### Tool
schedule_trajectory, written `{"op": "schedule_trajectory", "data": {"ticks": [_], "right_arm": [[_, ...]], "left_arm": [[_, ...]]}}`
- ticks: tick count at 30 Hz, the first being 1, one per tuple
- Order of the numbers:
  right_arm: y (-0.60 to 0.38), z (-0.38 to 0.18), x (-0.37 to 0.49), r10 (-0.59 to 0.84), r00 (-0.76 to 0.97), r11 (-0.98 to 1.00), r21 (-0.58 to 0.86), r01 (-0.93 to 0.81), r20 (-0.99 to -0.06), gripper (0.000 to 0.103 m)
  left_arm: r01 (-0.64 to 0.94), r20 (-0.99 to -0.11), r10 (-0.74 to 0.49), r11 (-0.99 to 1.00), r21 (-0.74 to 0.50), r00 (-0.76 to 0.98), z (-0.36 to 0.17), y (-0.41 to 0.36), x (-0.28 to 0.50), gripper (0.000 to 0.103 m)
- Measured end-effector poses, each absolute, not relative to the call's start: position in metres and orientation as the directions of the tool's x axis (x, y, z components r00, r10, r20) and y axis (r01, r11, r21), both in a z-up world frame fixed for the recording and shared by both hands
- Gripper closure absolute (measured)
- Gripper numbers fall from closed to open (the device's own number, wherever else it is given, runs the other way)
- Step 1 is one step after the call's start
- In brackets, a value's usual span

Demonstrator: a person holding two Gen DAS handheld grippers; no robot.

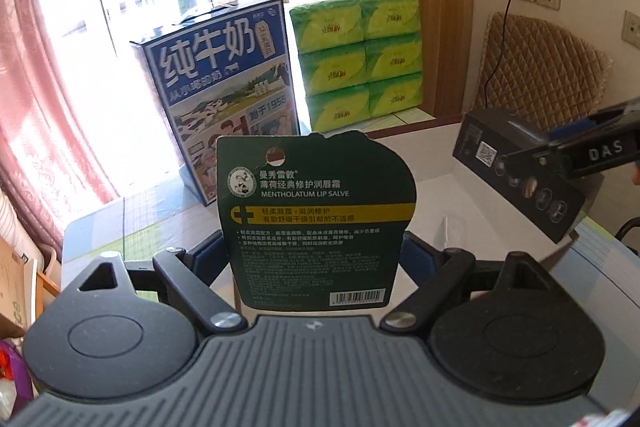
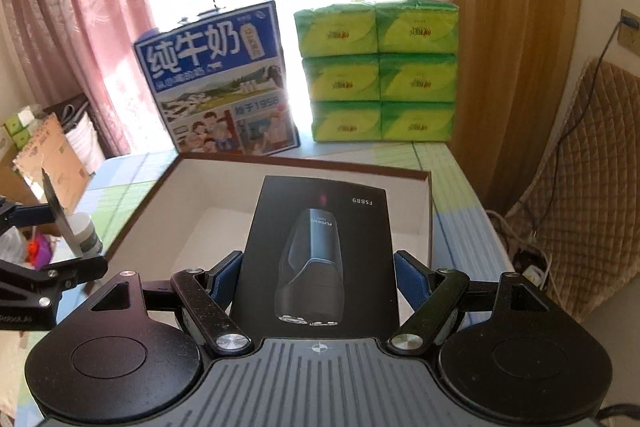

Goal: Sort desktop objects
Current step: 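Lift and carry the green card and FLYCO box with both grippers over the box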

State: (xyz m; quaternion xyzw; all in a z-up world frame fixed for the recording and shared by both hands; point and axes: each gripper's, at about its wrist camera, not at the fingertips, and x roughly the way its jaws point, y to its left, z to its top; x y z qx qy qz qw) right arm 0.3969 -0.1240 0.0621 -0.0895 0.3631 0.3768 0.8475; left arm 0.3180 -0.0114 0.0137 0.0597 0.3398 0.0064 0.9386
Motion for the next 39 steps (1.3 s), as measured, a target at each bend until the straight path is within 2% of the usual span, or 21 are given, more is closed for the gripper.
{"op": "schedule_trajectory", "data": {"ticks": [4,20,27,31,39], "right_arm": [[-0.107,0.051,0.424,0.555,0.438,0.705,0.122,-0.698,-0.707,0.026],[-0.051,-0.016,0.489,0.375,0.432,0.714,-0.042,-0.699,-0.820,0.026],[-0.042,-0.026,0.500,0.360,0.445,0.709,-0.069,-0.702,-0.820,0.026],[-0.040,-0.024,0.499,0.376,0.497,0.690,-0.122,-0.713,-0.782,0.026],[-0.050,-0.018,0.502,0.420,0.480,0.698,-0.064,-0.713,-0.770,0.023]], "left_arm": [[0.030,-0.661,0.056,0.993,0.118,0.749,0.005,-0.010,0.346,0.016],[0.034,-0.753,0.082,0.990,0.137,0.653,-0.049,-0.007,0.430,0.016],[0.043,-0.772,0.088,0.988,0.147,0.630,-0.061,-0.009,0.445,0.016],[0.048,-0.779,0.088,0.987,0.150,0.620,-0.067,-0.010,0.451,0.016],[0.052,-0.796,0.097,0.986,0.160,0.598,-0.075,-0.009,0.456,0.016]]}}
